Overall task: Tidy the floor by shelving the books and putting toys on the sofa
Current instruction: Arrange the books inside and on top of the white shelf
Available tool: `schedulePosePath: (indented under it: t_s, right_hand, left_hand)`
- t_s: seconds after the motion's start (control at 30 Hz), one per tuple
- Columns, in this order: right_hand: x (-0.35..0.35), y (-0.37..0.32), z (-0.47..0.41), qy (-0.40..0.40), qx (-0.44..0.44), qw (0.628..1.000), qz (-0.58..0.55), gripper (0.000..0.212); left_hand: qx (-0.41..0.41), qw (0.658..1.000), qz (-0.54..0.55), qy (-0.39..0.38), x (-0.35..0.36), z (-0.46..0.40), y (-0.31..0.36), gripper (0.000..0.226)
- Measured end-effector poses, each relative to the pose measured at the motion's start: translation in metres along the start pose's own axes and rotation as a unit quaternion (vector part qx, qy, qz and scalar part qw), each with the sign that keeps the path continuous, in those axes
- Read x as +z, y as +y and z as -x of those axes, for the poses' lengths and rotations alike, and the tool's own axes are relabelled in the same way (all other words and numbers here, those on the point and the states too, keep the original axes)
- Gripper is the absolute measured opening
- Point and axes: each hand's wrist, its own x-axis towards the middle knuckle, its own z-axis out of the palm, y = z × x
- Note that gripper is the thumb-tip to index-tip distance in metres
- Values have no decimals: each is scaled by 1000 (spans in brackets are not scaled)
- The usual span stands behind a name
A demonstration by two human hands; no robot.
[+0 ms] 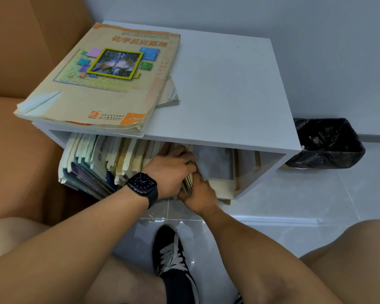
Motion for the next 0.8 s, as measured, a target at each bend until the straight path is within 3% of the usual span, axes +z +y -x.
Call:
schedulePosePath:
  t_s: [0.4,0.8]
  right_hand:
    - [-1,2,-3,0,-22,1000,8,86]
    - [15,-13,-4,73,77,992,-69,72]
  left_hand:
    - [5,1000,3,2,2,0,-3,41]
    - [16,1000,-10,7,12,-1,-6,43]
